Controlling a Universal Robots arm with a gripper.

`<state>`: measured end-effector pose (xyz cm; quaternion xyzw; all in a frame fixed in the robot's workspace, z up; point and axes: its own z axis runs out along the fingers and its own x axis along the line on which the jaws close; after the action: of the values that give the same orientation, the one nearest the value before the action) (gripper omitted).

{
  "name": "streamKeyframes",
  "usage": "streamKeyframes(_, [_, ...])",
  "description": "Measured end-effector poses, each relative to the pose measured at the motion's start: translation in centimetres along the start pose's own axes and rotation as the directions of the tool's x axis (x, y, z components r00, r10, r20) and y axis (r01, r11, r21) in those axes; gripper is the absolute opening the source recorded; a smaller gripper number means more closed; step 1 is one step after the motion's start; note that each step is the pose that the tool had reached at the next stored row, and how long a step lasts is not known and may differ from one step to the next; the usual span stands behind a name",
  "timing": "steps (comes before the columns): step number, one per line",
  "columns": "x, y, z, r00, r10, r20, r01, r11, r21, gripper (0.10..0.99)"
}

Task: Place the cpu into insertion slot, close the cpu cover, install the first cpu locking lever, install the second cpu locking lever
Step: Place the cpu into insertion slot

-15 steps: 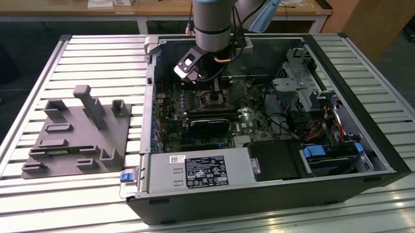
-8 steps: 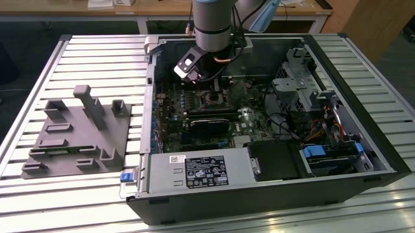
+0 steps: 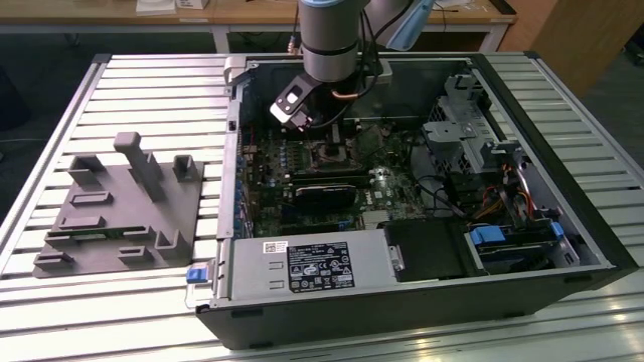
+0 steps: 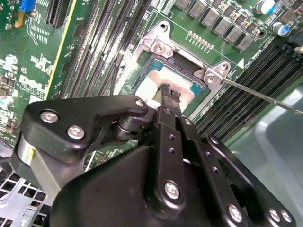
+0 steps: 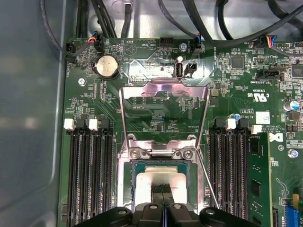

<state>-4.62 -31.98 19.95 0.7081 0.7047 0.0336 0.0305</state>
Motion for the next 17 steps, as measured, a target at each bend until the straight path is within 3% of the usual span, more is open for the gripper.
streamKeyframes(10, [0.02, 0.02, 0.02, 1.0000, 0.000, -0.0017, 0.000, 1.0000, -0.001, 0.106])
streamKeyframes(14, [0.01, 0.08, -0.83, 1.0000, 0.000, -0.0005, 0.000, 1.0000, 0.000, 0.106])
streamKeyframes(17, [0.01, 0.18, -1.89, 1.0000, 0.000, -0.0004, 0.000, 1.0000, -0.001, 0.106])
